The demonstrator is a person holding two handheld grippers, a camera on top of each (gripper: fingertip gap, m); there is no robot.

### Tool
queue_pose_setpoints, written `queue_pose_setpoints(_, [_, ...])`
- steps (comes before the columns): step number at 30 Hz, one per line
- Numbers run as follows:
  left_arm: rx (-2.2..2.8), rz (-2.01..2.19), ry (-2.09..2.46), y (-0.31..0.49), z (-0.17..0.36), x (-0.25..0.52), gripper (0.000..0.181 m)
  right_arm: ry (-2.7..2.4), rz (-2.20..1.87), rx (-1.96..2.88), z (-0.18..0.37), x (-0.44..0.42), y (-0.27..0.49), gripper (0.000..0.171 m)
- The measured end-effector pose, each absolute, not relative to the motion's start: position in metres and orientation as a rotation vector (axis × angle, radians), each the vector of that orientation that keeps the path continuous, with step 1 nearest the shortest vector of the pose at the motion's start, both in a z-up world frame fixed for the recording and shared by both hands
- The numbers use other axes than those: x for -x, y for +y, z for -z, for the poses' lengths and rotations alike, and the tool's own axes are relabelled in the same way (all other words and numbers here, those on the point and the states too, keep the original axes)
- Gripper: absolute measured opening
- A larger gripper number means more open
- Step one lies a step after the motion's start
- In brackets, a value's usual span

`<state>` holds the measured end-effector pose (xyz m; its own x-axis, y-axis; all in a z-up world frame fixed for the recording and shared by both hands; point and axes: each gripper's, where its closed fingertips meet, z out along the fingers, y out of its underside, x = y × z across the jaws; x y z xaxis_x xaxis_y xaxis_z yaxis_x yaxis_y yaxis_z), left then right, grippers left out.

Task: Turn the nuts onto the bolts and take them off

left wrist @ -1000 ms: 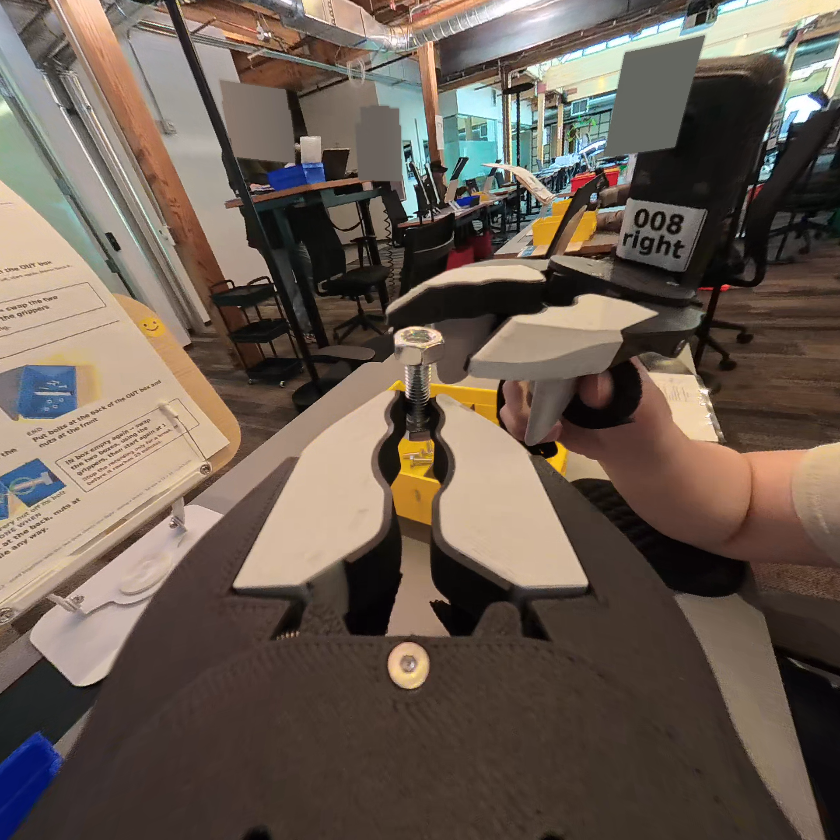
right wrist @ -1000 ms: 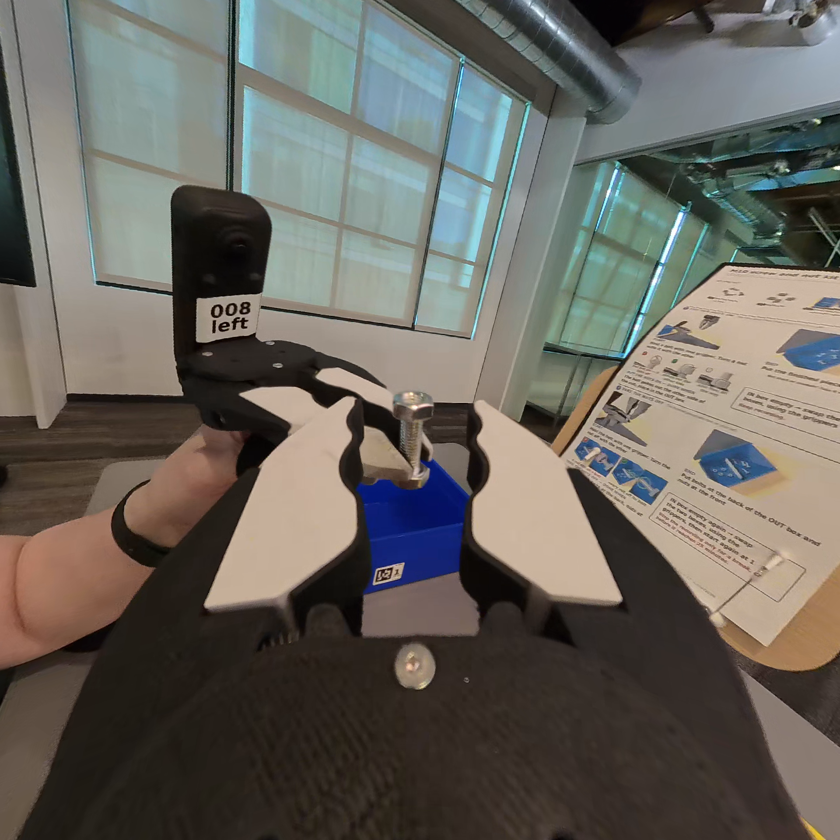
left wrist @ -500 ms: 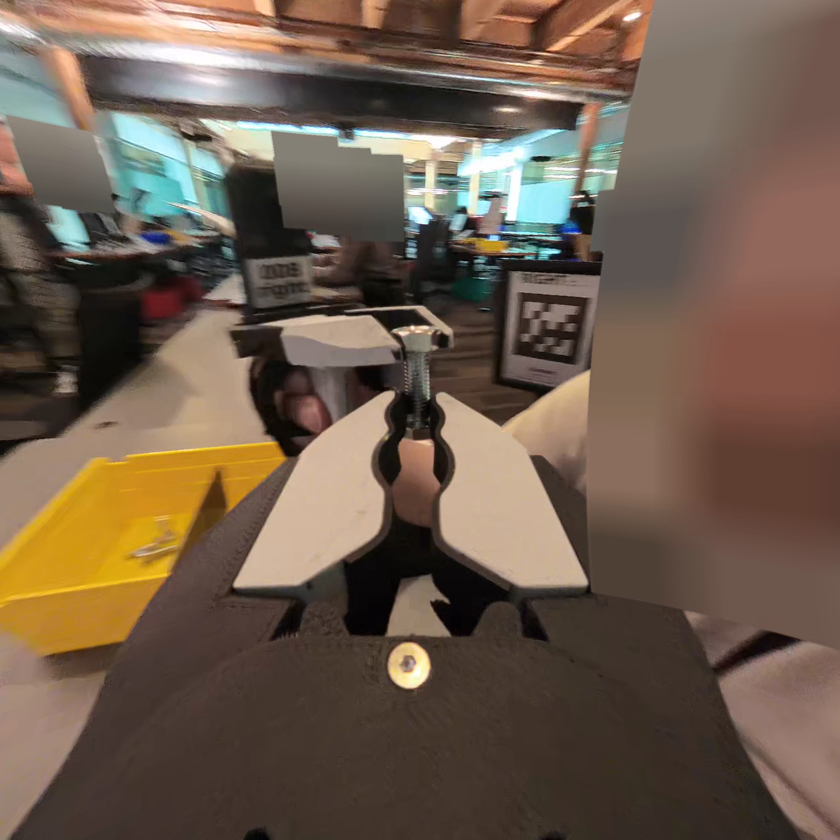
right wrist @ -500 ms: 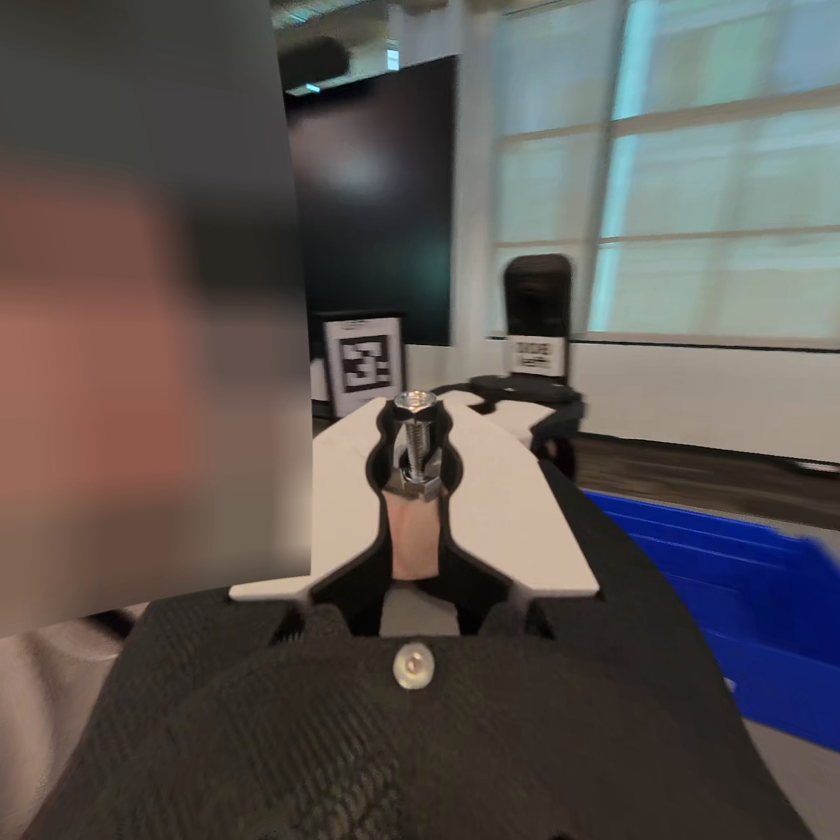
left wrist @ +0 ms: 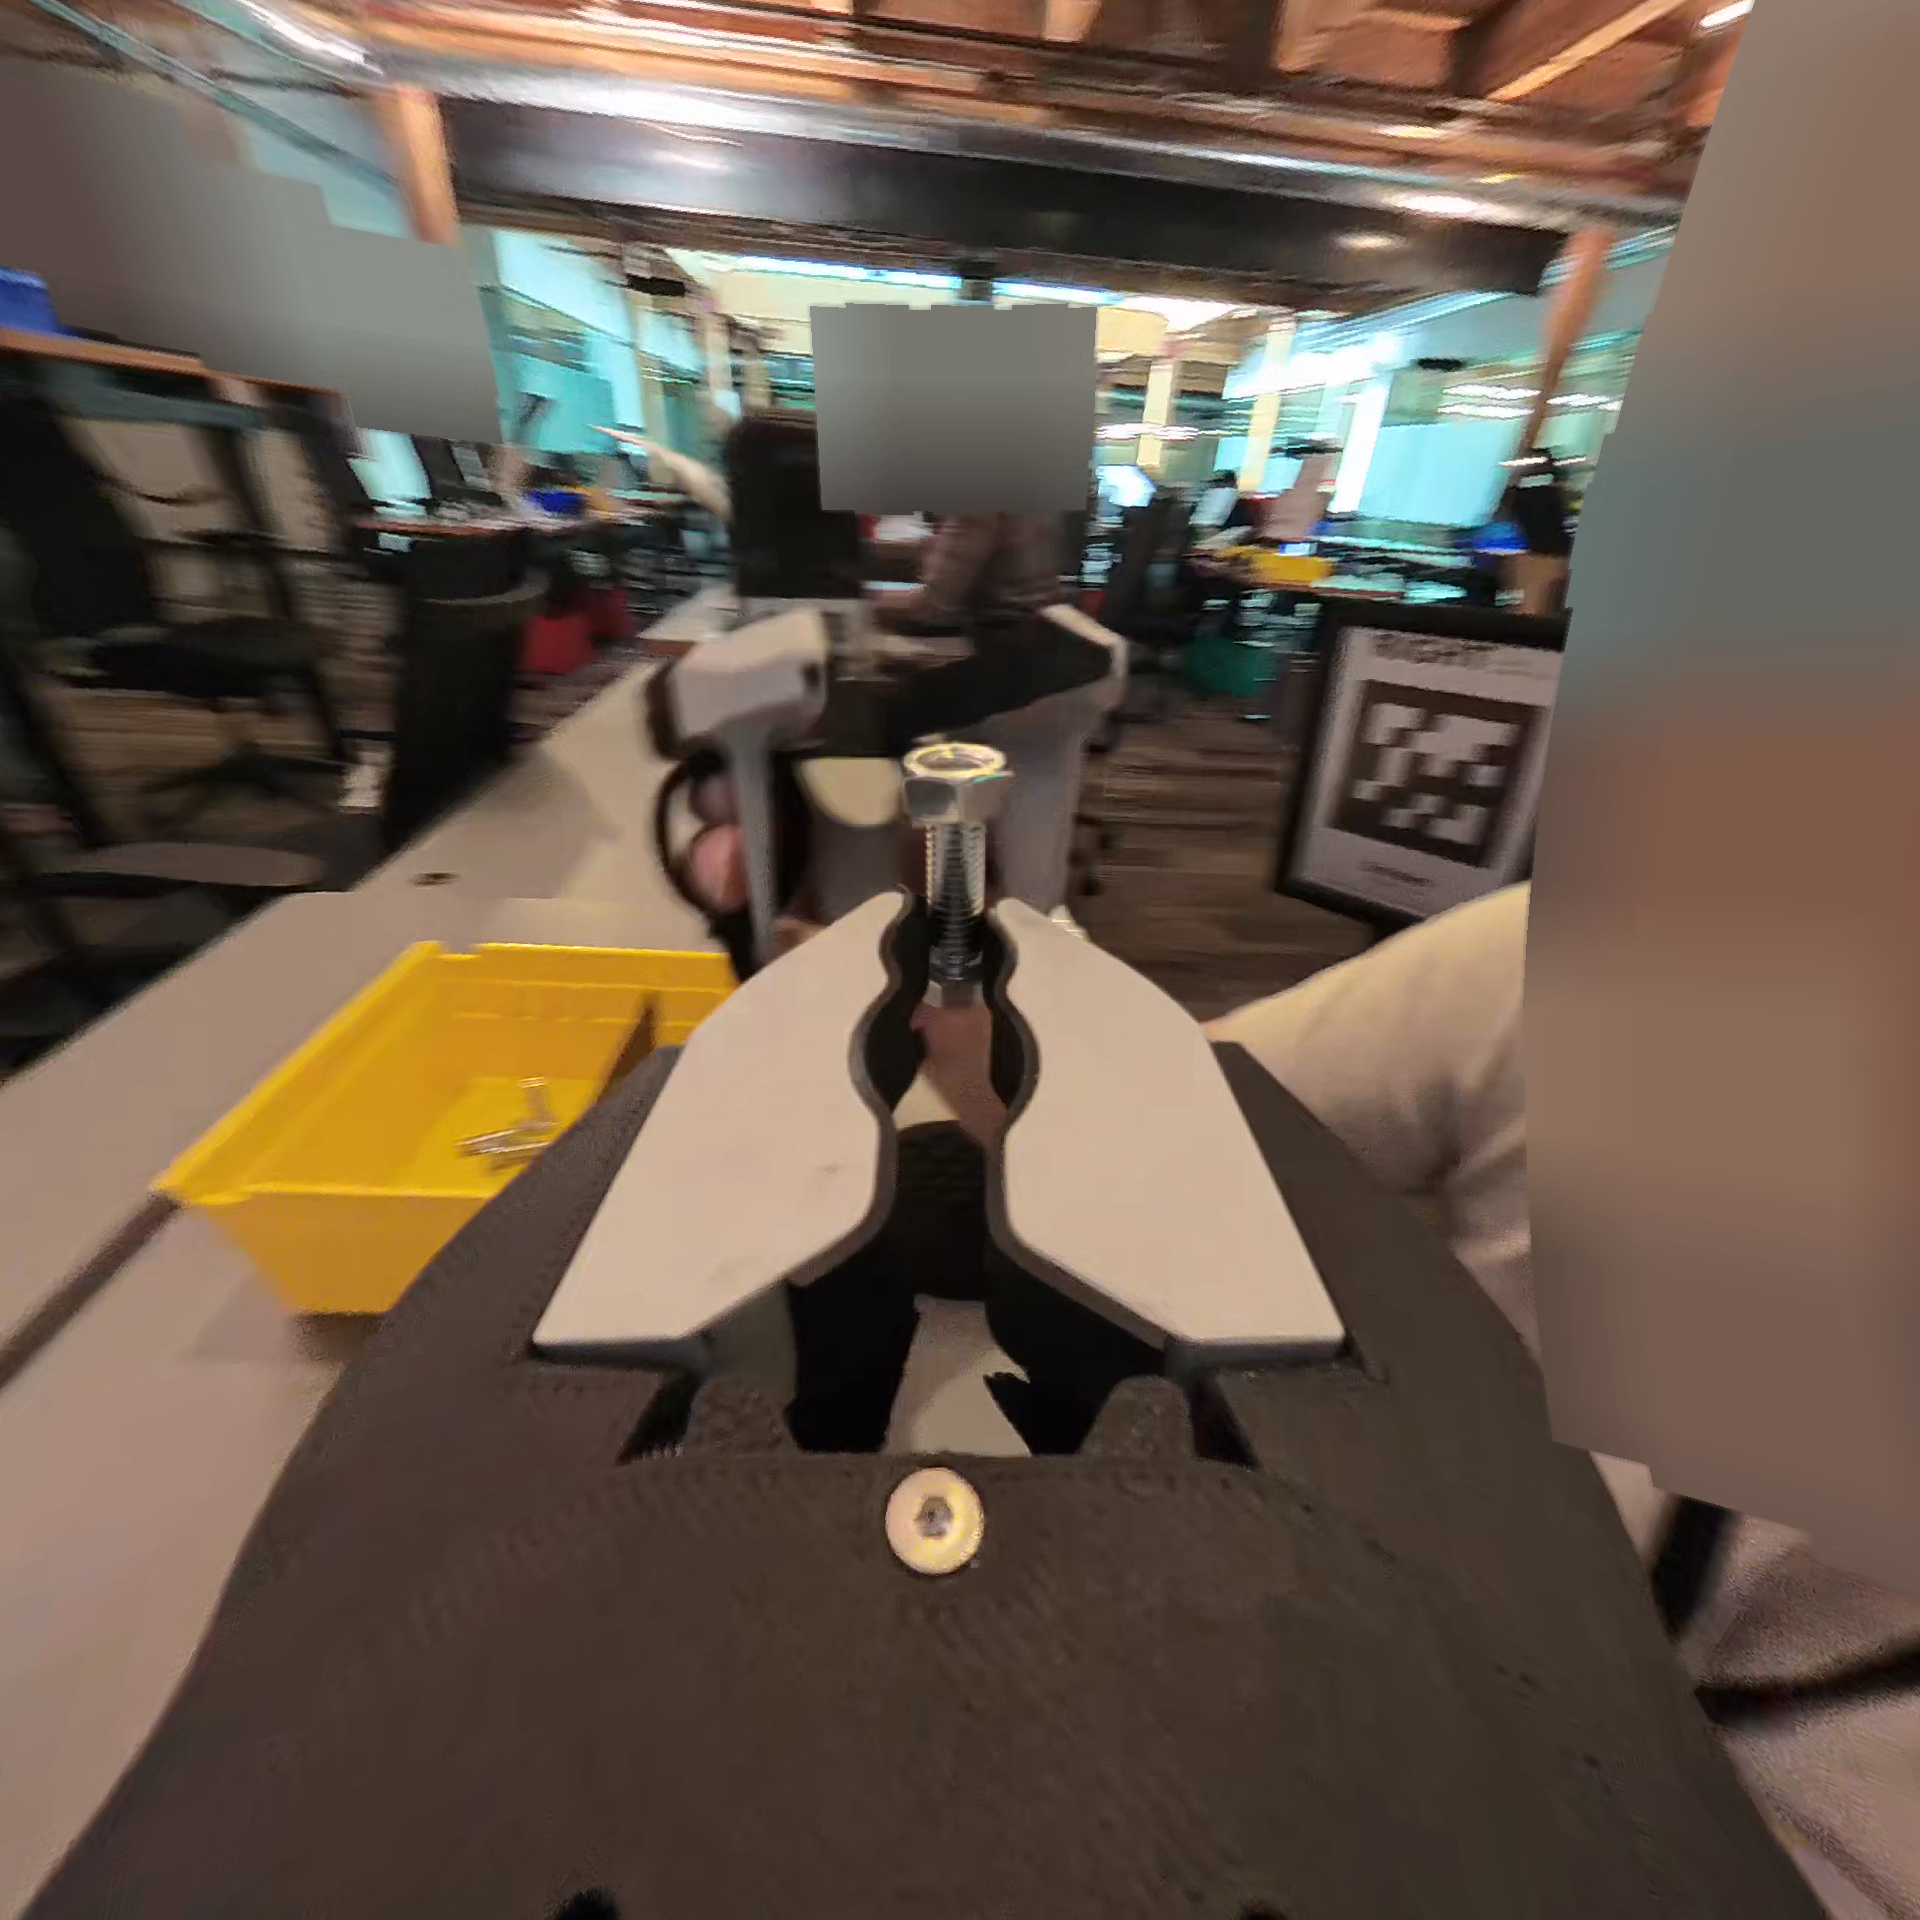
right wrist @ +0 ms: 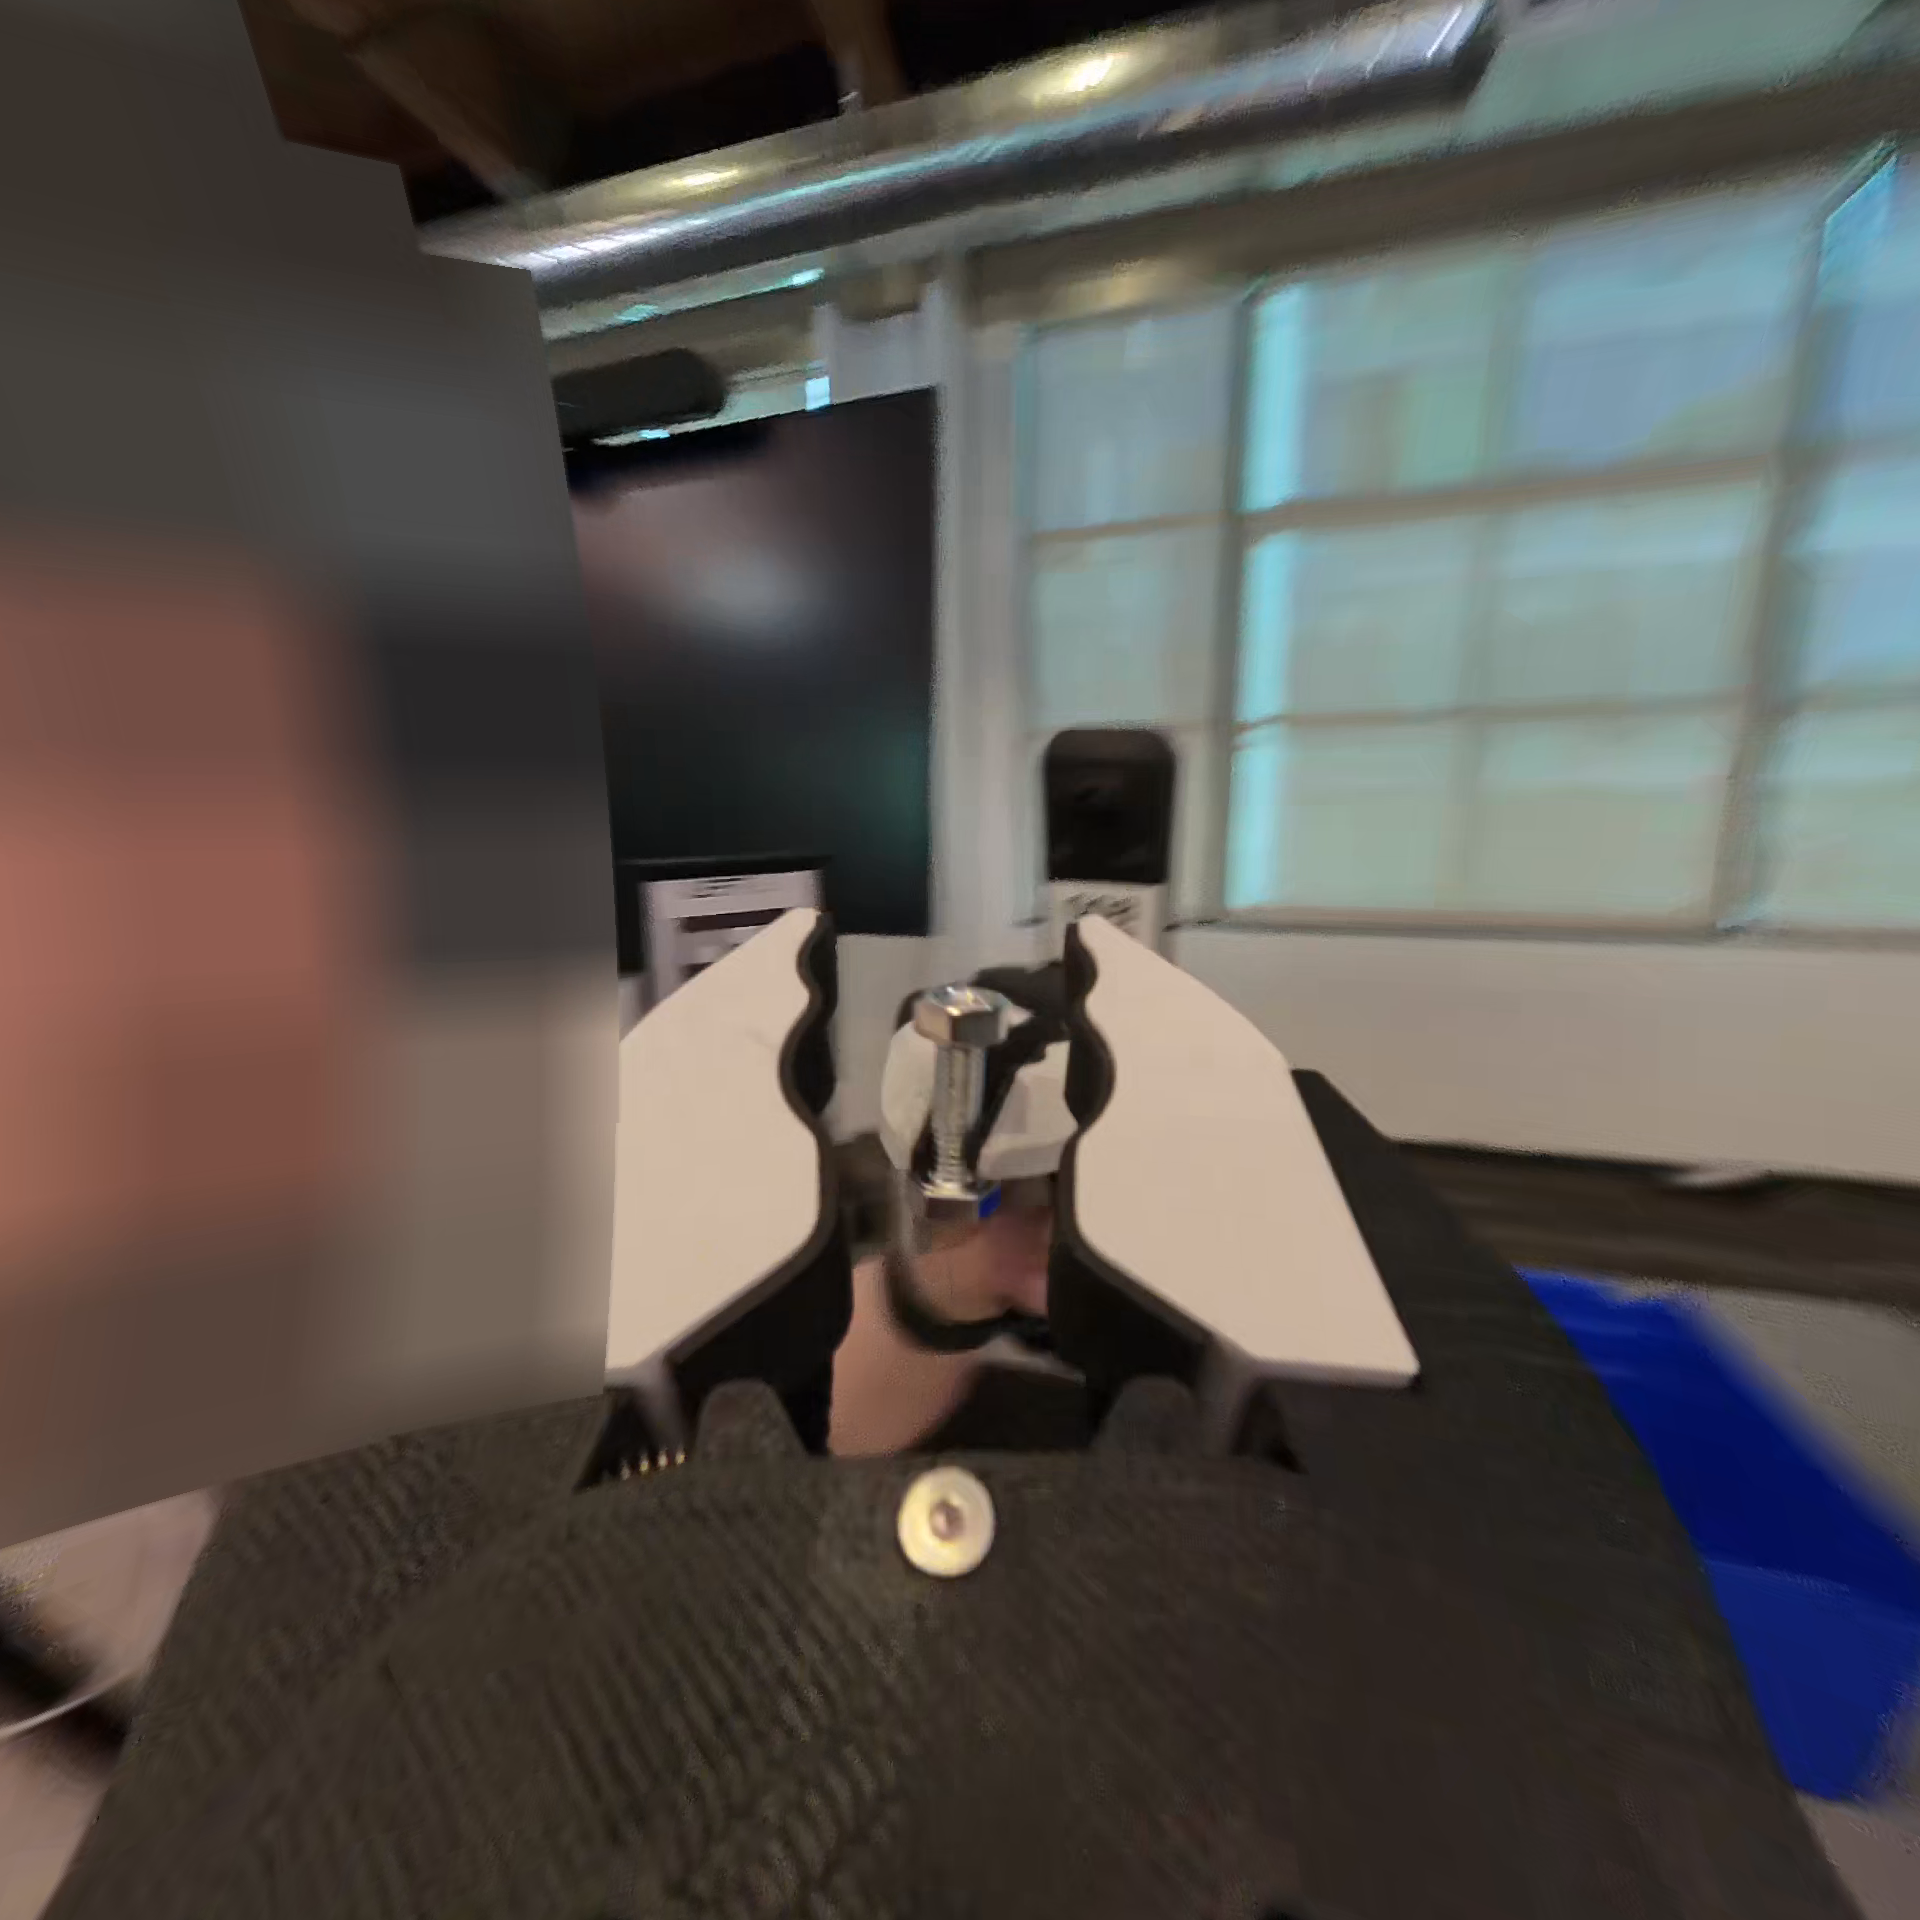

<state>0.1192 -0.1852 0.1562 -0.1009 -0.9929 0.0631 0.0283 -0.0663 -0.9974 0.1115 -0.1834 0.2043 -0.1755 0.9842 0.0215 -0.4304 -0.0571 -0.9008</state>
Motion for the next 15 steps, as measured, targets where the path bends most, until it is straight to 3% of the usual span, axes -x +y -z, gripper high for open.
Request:
queue_pose_setpoints(1, [1.197, 1.251, 1.174, -0.174, -0.157, -0.117, 0.009, -0.918, -1.374, 0.769, -0.209, -0.116, -0.179, 0.042])
queue_pose_setpoints(7, [1.224, 0.802, 0.951, -0.131, -0.162, -0.099, 0.009, -0.747, -0.611, 0.855, -0.21, -0.117, -0.159, 0.038])
queue_pose_setpoints(13, [1.203, 0.739, 0.981, -0.138, -0.16, -0.106, 0.009, -0.78, -0.578, 0.947, -0.194, -0.098, -0.153, 0.034])
queue_pose_setpoints(15, [1.196, 0.748, 0.99, -0.141, -0.16, -0.107, 0.009, -0.794, -0.617, 0.965, -0.19, -0.096, -0.151, 0.025])
